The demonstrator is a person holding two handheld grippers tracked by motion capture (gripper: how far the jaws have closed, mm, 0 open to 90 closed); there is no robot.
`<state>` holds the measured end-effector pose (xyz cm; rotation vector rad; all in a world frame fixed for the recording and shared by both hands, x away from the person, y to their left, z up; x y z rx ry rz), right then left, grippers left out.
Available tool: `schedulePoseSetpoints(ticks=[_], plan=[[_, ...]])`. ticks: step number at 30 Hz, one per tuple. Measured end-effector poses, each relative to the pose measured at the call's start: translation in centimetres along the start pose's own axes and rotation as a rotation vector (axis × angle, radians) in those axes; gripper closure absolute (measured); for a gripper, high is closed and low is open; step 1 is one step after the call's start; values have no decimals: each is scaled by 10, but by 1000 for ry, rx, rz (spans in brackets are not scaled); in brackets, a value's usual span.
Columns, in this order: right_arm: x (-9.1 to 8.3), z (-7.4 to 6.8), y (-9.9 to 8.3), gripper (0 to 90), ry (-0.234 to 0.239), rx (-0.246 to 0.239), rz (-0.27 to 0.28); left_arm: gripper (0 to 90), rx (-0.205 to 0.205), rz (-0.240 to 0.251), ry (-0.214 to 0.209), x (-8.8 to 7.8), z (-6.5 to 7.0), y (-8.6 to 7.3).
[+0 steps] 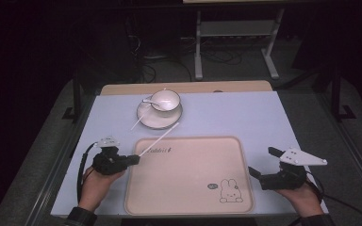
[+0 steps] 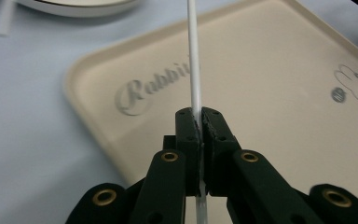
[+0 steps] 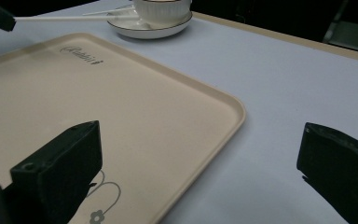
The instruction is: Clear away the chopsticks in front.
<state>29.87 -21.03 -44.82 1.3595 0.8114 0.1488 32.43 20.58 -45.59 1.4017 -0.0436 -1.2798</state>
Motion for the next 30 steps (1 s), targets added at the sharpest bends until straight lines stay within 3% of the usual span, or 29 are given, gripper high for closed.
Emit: schedulePoseSetpoints(ticks=[8, 21, 30], plan=[[0, 0, 0, 0, 1, 0, -2, 858, 44, -72, -30, 23, 19, -9], [1, -2, 0, 0, 3, 1, -3, 853, 101, -186, 9, 45, 18, -25], [0, -1, 1, 0, 2, 2, -2, 812, 98, -175, 11, 45, 17, -25]])
Point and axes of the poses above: each handheld gripper's, and its own axes: x roughly forward along the jaws, y roughly out of its top, z roughly to its right, the point moved 8 cm from there along x, roughly forward along the jaws, and after that the axes turned 3 degrees about -y, right-handed, at the moved point
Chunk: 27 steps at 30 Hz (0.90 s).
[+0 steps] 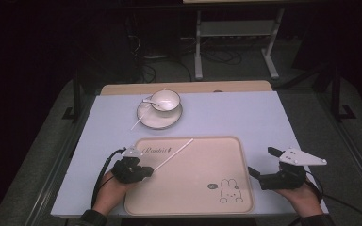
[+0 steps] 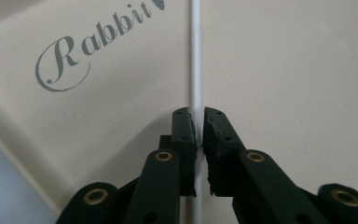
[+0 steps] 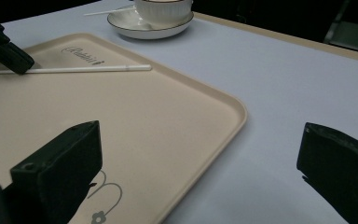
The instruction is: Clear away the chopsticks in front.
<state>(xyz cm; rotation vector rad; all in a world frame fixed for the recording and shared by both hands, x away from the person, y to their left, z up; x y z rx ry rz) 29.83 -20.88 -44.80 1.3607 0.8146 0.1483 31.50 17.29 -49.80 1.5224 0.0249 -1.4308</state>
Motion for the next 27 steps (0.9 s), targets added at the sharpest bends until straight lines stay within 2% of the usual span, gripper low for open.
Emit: schedulePoseSetpoints(ticks=[4, 6, 8, 12, 13, 15, 19, 25, 26, 27], plan=[[0, 0, 0, 0, 0, 0, 1, 782, 1, -3, 4, -1, 0, 0], [0, 0, 0, 0, 0, 0, 1, 687, 9, 15, 17, -4, -1, 5], [0, 0, 0, 0, -1, 2, 2, 564, 11, 25, 9, -7, -3, 11], [0, -1, 0, 0, 2, -1, -2, 235, 14, 29, 16, -9, -14, 24], [0, -1, 0, 0, 2, -1, -2, 235, 16, 24, 16, -10, -17, 26], [0, -1, 0, 0, 2, 0, 0, 158, 16, 39, 25, -12, -23, 33], [0, 0, 0, 0, 0, 3, 1, 129, 23, 51, 32, -16, -32, 42], [-1, 0, 1, 0, -2, 4, 5, 127, 36, 79, 58, -20, -53, 64], [-1, 1, 1, 0, -3, 6, 7, 128, 40, 97, 72, -22, -59, 73], [-1, 1, 1, 0, -3, 6, 7, 129, 40, 97, 72, -22, -59, 73]])
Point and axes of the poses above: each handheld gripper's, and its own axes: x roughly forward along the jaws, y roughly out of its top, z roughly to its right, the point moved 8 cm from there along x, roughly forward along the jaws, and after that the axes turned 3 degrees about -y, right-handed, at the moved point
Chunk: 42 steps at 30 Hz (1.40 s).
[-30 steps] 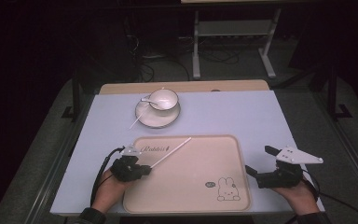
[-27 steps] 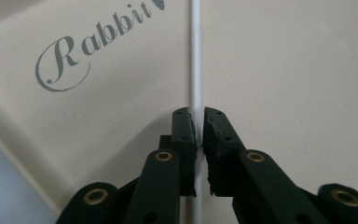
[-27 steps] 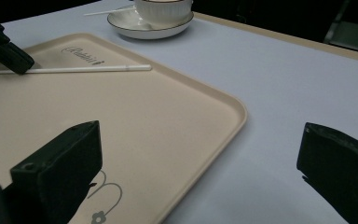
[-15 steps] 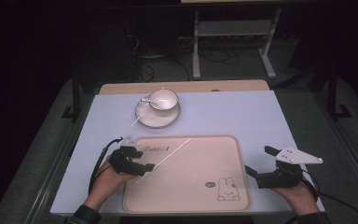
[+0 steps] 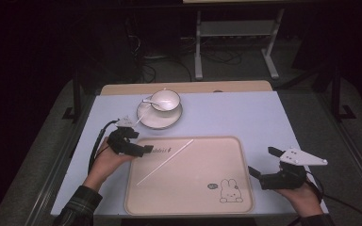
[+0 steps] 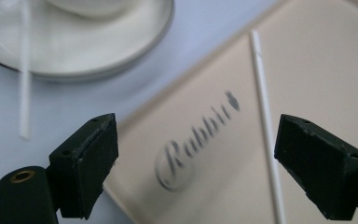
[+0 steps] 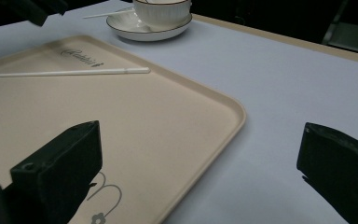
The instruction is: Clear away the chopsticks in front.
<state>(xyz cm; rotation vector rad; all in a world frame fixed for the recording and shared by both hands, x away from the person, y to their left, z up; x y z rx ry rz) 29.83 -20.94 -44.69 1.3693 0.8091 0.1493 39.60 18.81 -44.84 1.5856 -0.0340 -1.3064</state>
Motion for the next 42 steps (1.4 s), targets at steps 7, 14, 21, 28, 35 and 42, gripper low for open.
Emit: schedulePoseSetpoints(ticks=[7, 14, 21, 28, 35, 42], plan=[[0, 1, 0, 0, 0, 0, 1, 192, -1, 30, 47, 3, -34, 28], [-1, 2, -1, 0, -1, 2, 2, 360, 2, 25, 100, 14, -65, 45], [-1, 2, -1, 0, -1, 3, 3, 544, -23, 22, 136, 36, -93, 60], [-2, 4, -2, 0, -2, 11, 7, 602, -41, -14, 172, 62, -108, 62], [-4, 5, -1, 0, -3, 14, 11, 685, -54, -50, 206, 78, -117, 54], [-3, 5, -1, 0, -2, 14, 13, 815, -82, -47, 215, 80, -121, 51]])
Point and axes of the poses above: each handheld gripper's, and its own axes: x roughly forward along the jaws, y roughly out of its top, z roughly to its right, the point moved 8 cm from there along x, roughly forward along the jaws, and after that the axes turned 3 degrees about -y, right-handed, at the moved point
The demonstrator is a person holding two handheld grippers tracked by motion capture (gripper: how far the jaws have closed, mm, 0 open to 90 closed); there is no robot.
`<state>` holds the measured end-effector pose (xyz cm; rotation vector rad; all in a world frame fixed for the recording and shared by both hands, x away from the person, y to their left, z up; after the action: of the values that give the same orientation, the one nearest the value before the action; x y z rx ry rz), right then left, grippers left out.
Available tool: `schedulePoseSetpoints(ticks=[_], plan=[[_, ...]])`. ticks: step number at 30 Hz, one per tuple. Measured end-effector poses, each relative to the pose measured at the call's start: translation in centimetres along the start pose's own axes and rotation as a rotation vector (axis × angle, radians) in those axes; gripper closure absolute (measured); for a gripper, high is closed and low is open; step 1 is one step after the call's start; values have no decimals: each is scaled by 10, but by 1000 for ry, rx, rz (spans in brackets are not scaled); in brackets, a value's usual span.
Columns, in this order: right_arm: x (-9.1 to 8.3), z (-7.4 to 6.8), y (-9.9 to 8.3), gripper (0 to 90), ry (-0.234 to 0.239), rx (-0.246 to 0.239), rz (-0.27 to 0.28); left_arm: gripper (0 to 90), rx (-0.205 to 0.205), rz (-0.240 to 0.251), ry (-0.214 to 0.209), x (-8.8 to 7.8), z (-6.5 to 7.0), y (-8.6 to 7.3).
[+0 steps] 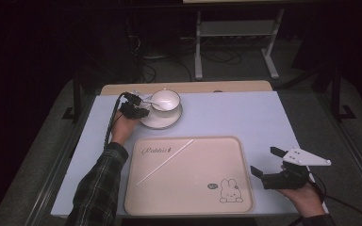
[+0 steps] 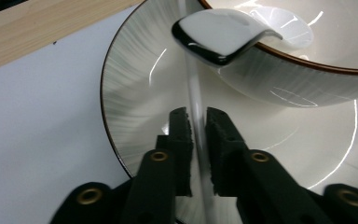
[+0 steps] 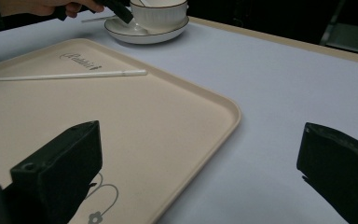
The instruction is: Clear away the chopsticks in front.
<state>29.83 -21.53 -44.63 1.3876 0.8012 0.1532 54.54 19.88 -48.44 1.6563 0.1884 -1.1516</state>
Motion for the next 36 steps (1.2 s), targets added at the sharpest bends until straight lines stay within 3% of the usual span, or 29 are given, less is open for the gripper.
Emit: schedulePoseSetpoints(ticks=[9, 18, 30, 36], plan=[[0, 0, 0, 0, -1, 0, 1, 847, -31, 3, 16, -3, -4, 0], [-1, 1, 0, 0, -3, 0, 3, 850, -70, 11, 7, -27, -12, -3], [-1, -1, 2, 0, -7, -5, 8, 851, -134, 42, -7, -71, -18, -34], [0, -2, 2, 0, -6, -9, 6, 851, -140, 60, -13, -89, -14, -52]])
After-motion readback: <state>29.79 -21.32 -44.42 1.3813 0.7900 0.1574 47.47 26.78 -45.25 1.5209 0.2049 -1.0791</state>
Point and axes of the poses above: each handheld gripper's, and its own axes: x roughly forward along the jaws, y roughly out of its top, z roughly to its right, the point moved 8 cm from there along x, roughly forward along the jaws, and after that the axes turned 3 degrees about -y, right-handed, at the moved point
